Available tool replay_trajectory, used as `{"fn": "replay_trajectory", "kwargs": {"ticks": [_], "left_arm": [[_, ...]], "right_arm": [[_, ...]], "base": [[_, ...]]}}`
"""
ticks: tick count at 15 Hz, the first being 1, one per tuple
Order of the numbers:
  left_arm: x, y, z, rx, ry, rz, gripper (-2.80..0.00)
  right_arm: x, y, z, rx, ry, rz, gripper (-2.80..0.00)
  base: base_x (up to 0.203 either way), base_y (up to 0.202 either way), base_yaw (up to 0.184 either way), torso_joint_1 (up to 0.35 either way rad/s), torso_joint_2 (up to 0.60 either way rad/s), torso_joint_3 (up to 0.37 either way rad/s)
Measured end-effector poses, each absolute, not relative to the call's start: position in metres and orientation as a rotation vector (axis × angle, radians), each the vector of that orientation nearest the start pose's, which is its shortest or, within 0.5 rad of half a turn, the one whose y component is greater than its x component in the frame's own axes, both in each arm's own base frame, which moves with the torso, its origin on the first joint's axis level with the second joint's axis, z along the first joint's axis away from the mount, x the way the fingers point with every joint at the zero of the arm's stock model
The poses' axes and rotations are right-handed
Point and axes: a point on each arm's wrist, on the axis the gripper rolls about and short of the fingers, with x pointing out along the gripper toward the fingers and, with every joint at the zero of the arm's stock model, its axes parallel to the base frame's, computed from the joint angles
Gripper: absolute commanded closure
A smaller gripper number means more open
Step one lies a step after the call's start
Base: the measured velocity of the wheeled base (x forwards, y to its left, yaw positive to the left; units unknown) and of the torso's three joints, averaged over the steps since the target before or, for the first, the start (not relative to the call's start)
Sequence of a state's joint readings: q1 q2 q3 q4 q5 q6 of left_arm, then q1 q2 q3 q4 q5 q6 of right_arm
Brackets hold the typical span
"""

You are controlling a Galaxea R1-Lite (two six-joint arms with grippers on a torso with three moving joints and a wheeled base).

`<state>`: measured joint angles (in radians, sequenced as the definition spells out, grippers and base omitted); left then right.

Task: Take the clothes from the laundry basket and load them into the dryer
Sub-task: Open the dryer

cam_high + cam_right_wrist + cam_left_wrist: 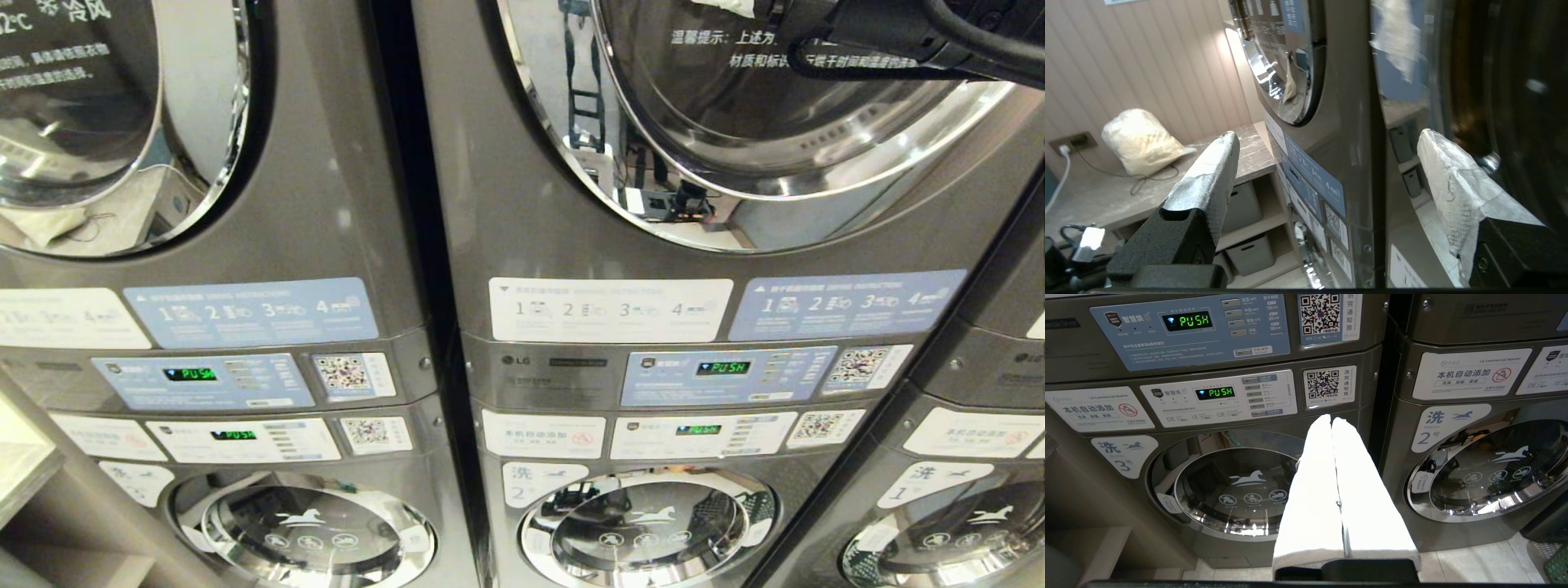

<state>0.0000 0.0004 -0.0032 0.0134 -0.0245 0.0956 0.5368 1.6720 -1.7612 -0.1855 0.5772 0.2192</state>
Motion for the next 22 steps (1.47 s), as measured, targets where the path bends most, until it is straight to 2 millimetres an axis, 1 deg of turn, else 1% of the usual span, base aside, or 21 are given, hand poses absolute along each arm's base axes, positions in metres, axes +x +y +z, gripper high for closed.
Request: {"fn": "replay_trajectory", "kwargs": {"ticks": [2,4,6,10,14,17,22], "left_arm": [[-0.023,-0.001,0.075,0.093,0.010,-0.025,0.00],[-0.023,-0.001,0.075,0.090,0.010,-0.025,0.00],[-0.023,-0.001,0.075,0.090,0.010,-0.025,0.00],[-0.023,-0.001,0.075,0.090,0.010,-0.025,0.00],[-0.023,-0.001,0.075,0.088,0.009,-0.023,0.00],[-0.023,-0.001,0.075,0.088,0.009,-0.023,0.00],[-0.023,-0.001,0.075,0.090,0.010,-0.023,0.00]], "right_arm": [[0.251,0.173,0.417,0.140,-0.210,1.121,-2.80],[0.260,0.181,0.413,0.065,-0.251,1.093,-2.80],[0.267,0.187,0.408,0.040,-0.252,1.092,-2.80],[0.273,0.191,0.407,0.035,-0.260,1.087,-2.80],[0.278,0.195,0.412,0.039,-0.295,1.021,-2.80],[0.280,0.197,0.411,0.034,-0.297,1.017,-2.80],[0.286,0.197,0.408,0.036,-0.300,0.955,-2.80]], "base": [[0.000,0.000,0.000,0.000,0.00,0.000],[0.000,0.000,0.000,0.000,0.00,0.000],[0.000,0.000,0.000,0.000,0.00,0.000],[0.000,0.000,0.000,0.000,0.00,0.013],[0.000,0.000,0.000,-0.003,0.01,0.157],[0.000,0.000,0.000,0.000,0.00,0.143],[0.000,0.000,0.000,-0.003,0.00,0.016]]}}
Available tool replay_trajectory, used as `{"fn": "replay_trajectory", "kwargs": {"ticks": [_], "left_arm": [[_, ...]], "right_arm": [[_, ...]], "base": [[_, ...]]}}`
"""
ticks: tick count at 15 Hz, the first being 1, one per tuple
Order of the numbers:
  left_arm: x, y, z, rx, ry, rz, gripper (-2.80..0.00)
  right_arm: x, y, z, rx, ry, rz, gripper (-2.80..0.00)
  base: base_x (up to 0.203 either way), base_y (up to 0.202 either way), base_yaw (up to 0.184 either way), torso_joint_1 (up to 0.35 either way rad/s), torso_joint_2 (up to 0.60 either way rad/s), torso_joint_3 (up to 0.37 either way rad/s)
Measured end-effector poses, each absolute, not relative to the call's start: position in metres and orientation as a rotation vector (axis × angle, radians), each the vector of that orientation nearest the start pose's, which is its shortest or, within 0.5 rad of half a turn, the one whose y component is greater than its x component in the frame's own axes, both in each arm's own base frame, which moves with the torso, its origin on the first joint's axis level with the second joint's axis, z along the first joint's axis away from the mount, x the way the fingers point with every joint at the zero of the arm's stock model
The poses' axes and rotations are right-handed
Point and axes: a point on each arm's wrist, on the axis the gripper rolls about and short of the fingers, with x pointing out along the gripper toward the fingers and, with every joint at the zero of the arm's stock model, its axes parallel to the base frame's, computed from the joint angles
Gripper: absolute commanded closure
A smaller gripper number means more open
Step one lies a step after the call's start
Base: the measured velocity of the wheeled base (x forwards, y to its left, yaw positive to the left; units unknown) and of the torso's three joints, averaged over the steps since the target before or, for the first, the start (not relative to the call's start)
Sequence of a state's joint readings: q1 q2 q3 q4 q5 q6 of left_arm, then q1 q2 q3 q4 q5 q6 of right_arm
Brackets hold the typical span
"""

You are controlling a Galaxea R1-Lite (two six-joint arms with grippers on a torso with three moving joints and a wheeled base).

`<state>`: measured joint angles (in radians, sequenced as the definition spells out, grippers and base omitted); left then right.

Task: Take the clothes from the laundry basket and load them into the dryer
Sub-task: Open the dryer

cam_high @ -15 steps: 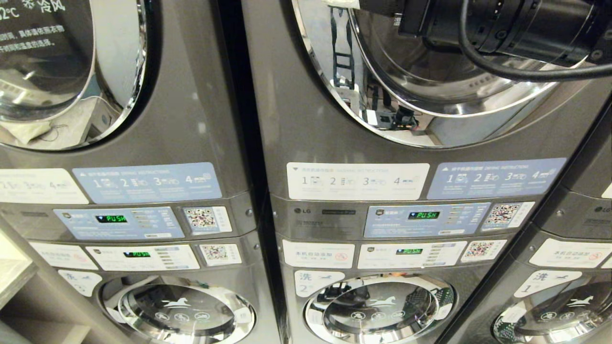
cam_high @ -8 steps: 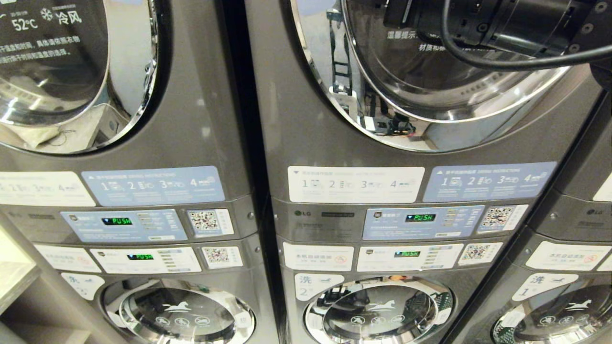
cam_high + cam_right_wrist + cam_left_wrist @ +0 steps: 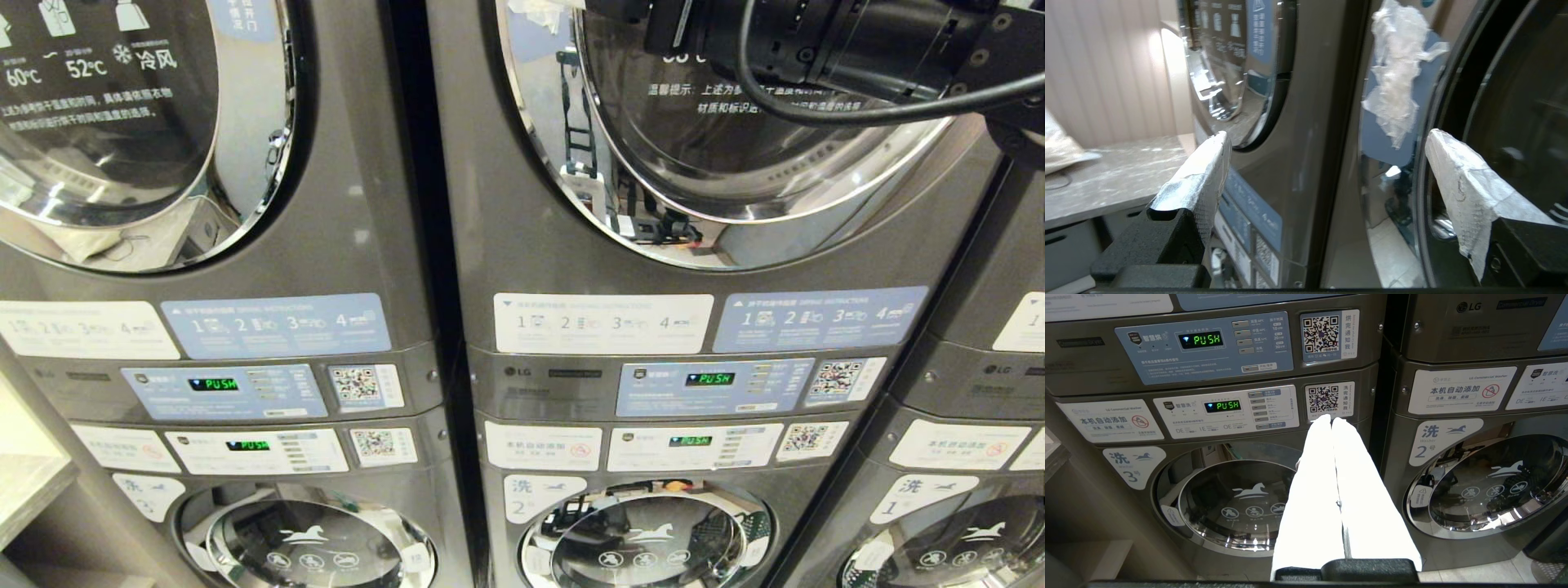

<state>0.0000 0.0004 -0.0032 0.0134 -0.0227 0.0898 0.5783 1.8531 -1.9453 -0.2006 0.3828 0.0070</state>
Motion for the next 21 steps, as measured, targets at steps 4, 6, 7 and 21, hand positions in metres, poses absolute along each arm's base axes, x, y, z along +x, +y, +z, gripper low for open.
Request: {"fn": "replay_trajectory", "kwargs": {"ticks": [4,6,7,21], "left_arm": [[-0.023,-0.001,0.075,0.090,0.010,-0.023,0.00],[-0.023,-0.001,0.075,0.089,0.009,-0.023,0.00],[-0.023,-0.001,0.075,0.089,0.009,-0.023,0.00],[-0.023,0.000,0.075,0.082,0.009,-0.021,0.00]], "right_arm": [[0.297,0.202,0.402,0.041,-0.307,0.917,-2.80],[0.303,0.205,0.396,0.039,-0.293,0.914,-2.80],[0.306,0.206,0.393,0.039,-0.294,0.911,-2.80],[0.333,0.228,0.367,0.061,-0.299,0.903,-2.80]], "base": [[0.000,0.000,0.000,0.000,0.00,0.000],[0.000,0.000,0.000,0.000,0.00,0.000],[0.000,0.000,0.000,0.000,0.00,0.000],[0.000,0.000,0.000,0.000,0.00,0.000]]}}
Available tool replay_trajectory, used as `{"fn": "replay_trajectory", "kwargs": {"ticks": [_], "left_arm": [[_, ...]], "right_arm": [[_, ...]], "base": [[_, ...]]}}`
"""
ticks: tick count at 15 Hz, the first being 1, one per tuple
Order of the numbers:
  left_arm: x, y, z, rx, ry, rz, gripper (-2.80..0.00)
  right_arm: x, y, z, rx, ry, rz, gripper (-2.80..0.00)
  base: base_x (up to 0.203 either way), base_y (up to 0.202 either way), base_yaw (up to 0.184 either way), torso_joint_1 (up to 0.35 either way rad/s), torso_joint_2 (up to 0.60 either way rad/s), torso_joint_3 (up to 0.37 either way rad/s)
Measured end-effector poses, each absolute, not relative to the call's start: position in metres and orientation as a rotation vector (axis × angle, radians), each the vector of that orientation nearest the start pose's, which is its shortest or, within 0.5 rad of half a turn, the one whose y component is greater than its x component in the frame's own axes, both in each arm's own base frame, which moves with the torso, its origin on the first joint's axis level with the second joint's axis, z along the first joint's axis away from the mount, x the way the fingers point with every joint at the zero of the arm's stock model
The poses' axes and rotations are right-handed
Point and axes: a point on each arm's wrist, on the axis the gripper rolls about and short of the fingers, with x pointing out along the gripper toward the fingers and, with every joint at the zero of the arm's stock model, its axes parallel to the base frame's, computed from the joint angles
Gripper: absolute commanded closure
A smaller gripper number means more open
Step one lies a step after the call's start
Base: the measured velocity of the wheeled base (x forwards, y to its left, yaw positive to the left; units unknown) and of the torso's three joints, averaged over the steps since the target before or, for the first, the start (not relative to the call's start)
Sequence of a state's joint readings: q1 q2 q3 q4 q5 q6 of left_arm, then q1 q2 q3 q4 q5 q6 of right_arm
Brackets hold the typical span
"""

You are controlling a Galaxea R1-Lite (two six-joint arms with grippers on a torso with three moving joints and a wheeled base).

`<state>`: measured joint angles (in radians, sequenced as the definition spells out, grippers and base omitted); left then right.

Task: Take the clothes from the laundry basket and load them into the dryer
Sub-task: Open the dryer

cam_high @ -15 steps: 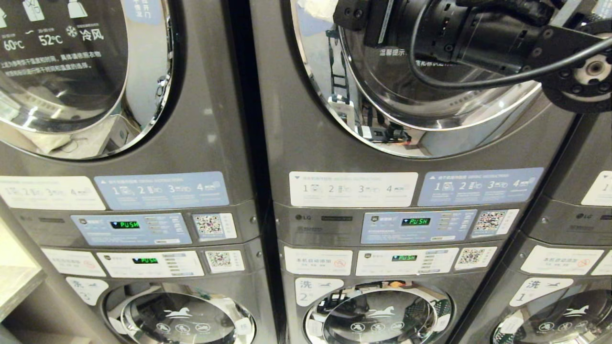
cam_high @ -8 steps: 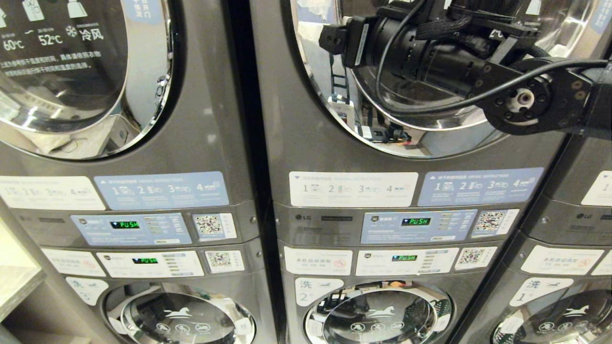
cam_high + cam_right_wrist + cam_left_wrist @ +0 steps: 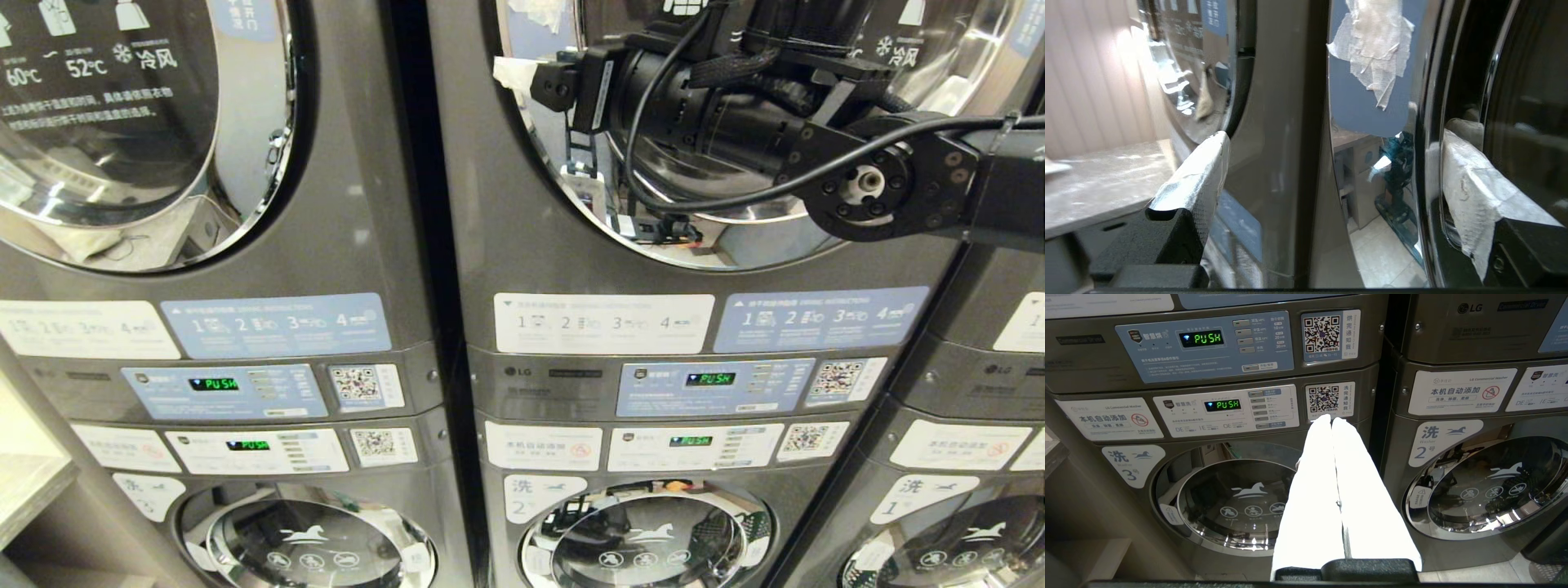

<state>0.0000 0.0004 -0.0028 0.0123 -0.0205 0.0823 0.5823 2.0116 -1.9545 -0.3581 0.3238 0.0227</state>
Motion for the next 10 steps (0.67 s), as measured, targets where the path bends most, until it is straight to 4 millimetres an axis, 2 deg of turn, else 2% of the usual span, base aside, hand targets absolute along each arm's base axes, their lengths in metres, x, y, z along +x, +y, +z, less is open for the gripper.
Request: {"fn": "replay_trajectory", "kwargs": {"ticks": [4,6,8,10], "left_arm": [[-0.023,0.000,0.075,0.082,0.009,-0.021,0.00],[-0.023,0.000,0.075,0.080,0.009,-0.020,0.00],[-0.023,0.000,0.075,0.066,0.009,-0.017,0.00],[-0.023,0.000,0.075,0.058,0.009,-0.009,0.00]], "right_arm": [[0.302,0.245,0.379,0.203,-0.229,1.002,-2.80],[0.286,0.247,0.387,0.225,-0.230,1.027,-2.80],[0.271,0.242,0.392,0.225,-0.230,1.029,-2.80],[0.251,0.229,0.393,0.204,-0.217,1.022,-2.80]], "base": [[0.000,0.000,0.000,0.000,0.00,0.000],[0.000,0.000,0.000,0.000,0.00,0.000],[0.000,0.000,0.000,0.000,0.00,0.000],[0.000,0.000,0.000,0.000,0.00,0.000]]}}
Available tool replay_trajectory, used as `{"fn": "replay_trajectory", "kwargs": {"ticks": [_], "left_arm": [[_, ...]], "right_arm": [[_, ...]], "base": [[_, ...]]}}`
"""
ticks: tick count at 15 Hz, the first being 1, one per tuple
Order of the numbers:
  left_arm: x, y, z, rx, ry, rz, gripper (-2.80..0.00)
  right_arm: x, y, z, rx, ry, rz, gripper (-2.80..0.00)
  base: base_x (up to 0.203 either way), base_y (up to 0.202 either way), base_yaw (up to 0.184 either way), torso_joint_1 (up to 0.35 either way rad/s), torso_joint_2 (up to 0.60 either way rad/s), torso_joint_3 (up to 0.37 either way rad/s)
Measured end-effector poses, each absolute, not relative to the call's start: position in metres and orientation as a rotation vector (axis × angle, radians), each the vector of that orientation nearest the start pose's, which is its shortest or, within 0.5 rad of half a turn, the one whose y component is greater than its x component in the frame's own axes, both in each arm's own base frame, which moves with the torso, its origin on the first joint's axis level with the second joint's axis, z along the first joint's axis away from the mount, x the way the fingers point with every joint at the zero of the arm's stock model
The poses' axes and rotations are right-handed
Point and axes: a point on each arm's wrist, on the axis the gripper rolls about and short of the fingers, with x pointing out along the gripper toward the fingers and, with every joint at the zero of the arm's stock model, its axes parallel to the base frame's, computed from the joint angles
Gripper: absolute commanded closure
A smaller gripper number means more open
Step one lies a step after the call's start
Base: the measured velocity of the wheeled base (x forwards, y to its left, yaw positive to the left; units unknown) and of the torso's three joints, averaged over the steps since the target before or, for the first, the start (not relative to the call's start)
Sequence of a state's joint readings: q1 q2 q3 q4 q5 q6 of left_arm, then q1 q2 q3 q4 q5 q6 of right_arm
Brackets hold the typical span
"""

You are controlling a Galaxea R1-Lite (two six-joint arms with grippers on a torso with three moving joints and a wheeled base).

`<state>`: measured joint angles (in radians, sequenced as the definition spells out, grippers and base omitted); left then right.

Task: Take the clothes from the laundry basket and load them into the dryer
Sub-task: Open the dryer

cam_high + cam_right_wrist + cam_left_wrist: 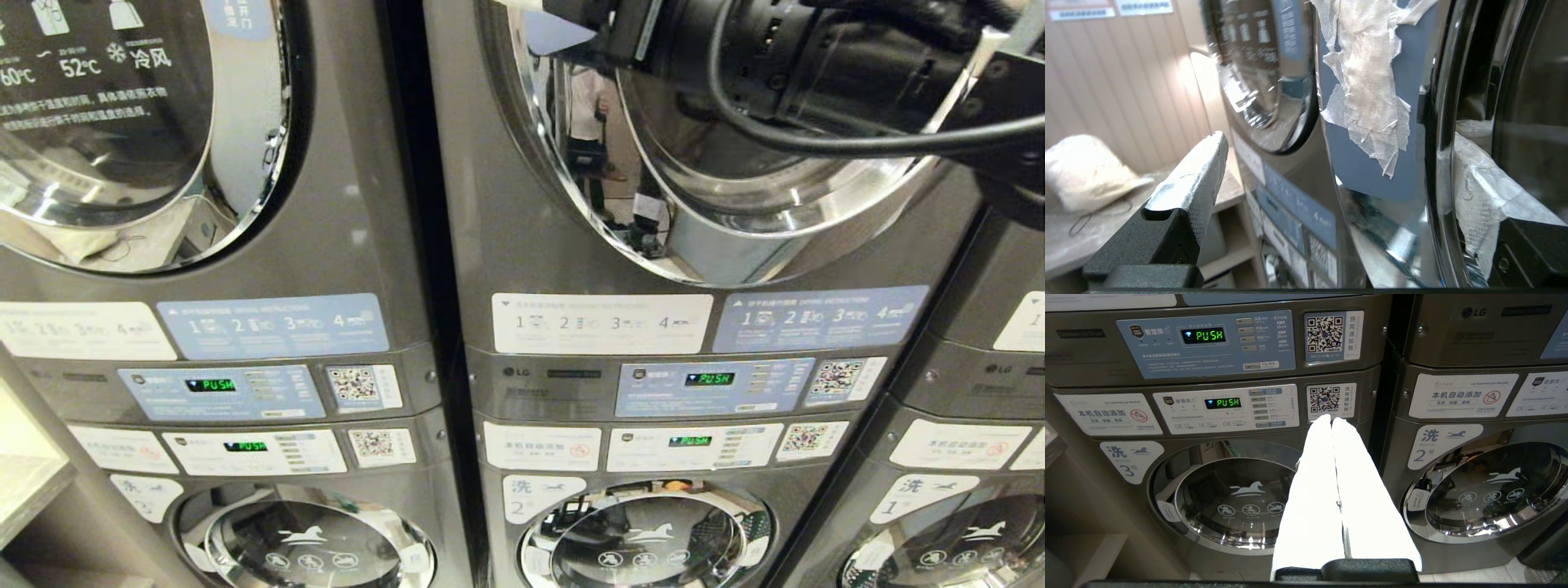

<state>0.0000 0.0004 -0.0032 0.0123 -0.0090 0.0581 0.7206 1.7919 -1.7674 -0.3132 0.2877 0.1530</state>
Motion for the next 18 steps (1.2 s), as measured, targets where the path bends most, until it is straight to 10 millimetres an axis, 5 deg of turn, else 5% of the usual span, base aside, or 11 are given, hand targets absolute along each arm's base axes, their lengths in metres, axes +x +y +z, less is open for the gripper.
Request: {"fn": "replay_trajectory", "kwargs": {"ticks": [4,11,14,18], "left_arm": [[-0.023,0.000,0.075,0.053,0.009,-0.007,0.00],[-0.023,0.000,0.075,0.057,0.010,-0.013,0.00],[-0.023,0.000,0.075,0.059,0.010,-0.014,0.00],[-0.023,0.000,0.075,0.061,0.011,-0.014,0.00]], "right_arm": [[0.195,0.180,0.390,0.176,-0.182,0.991,-2.80],[0.083,0.065,0.371,0.207,-0.240,0.678,-2.80],[0.020,0.016,0.352,0.196,-0.226,0.703,-2.80],[-0.059,-0.042,0.300,0.177,-0.138,0.721,-2.80]], "base": [[0.000,0.000,0.000,0.000,0.00,0.000],[0.000,0.000,0.000,0.000,0.00,0.000],[0.000,0.000,0.000,0.000,0.00,0.000],[0.000,0.000,0.000,0.000,0.00,0.000]]}}
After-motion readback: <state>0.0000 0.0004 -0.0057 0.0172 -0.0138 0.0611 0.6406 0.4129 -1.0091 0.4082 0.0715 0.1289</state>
